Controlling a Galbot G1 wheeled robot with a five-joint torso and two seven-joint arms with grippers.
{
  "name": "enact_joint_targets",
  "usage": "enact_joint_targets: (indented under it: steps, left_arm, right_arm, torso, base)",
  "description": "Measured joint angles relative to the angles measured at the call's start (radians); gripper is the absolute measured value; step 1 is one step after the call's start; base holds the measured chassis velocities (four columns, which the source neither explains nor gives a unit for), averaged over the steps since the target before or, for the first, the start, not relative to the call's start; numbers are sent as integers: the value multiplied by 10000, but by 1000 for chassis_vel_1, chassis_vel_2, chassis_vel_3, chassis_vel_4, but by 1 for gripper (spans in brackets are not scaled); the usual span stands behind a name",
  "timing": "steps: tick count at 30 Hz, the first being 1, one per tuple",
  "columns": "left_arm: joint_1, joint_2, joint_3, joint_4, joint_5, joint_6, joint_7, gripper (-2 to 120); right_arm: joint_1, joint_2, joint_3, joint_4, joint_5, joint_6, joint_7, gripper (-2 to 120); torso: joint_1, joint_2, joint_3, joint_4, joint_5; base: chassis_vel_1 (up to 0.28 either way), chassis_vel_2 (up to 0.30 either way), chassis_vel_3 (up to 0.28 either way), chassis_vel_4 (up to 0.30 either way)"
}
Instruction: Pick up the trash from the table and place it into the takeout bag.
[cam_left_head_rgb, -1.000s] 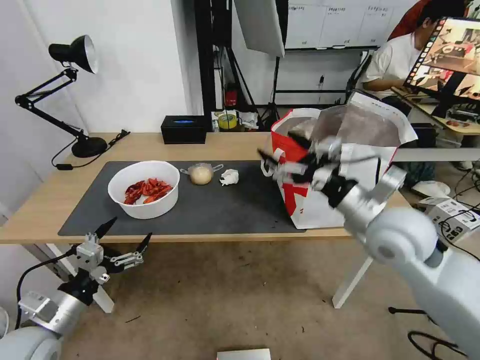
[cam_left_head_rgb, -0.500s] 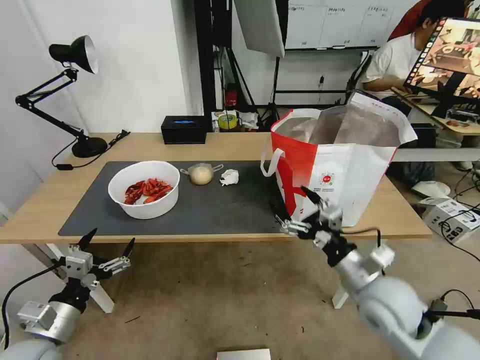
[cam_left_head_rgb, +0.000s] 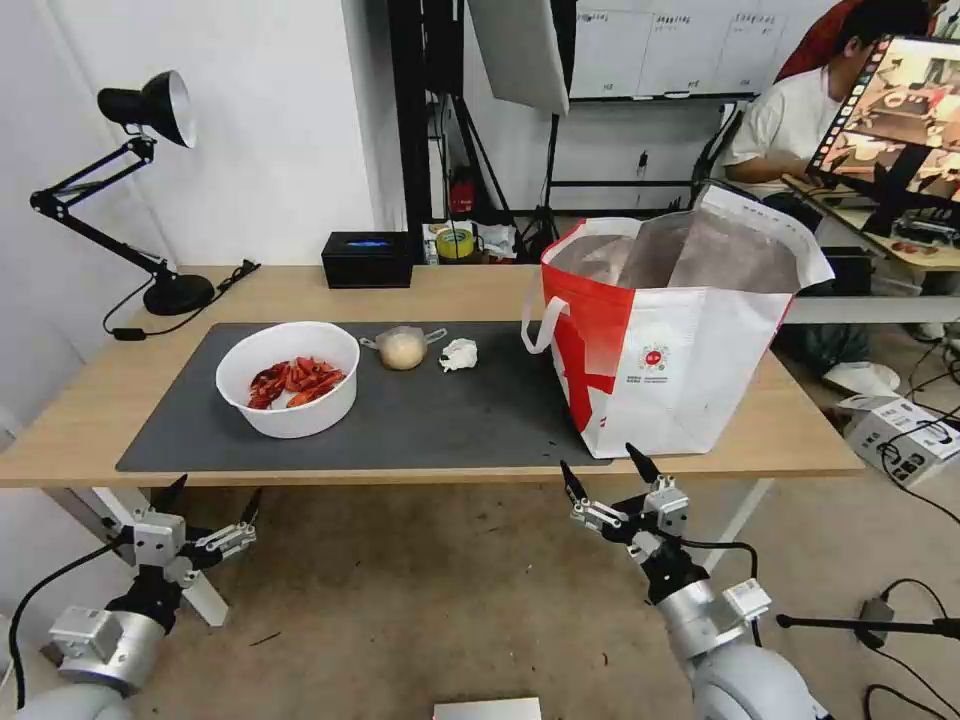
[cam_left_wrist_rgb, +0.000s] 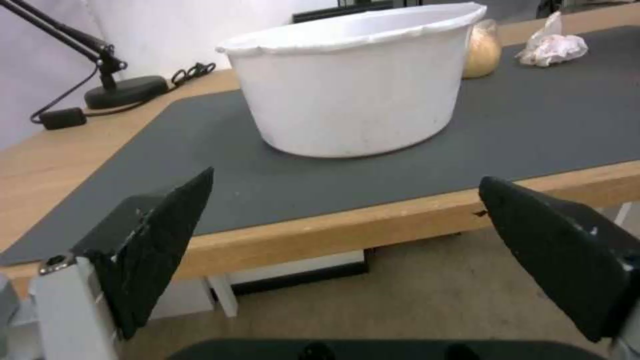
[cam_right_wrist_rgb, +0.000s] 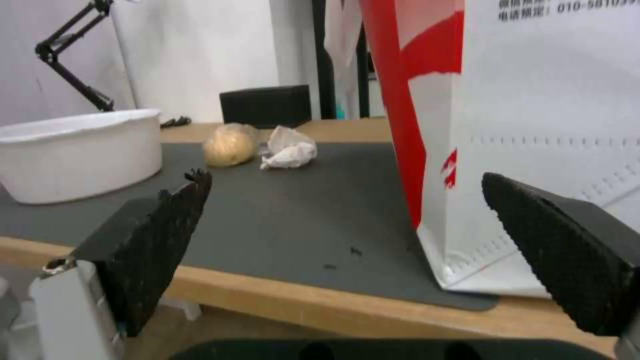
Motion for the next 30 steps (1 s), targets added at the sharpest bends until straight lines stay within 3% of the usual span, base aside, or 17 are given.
enact_joint_targets:
  steps: [19,27,30]
  left_arm:
    - [8,-57,55,30,23,-12,79,100]
    - [18,-59,48,-1,22,-50,86,100]
    - [2,-83,74,-5,19,-64,97,100]
  right_arm:
    - [562,244,-703,-345,-402,-43,110,100]
    - [1815,-120,-1692,-188,116,-700,116,100]
    - [2780,-459,-2509,-215,569,-1104,15,100]
  torso:
    - [0,0,1,-1,1]
    - [1,-2,1,0,1]
    - [1,-1,0,0,0]
  base:
    - [0,0,0,0]
    - [0,0,0,0]
    - [0,0,0,0]
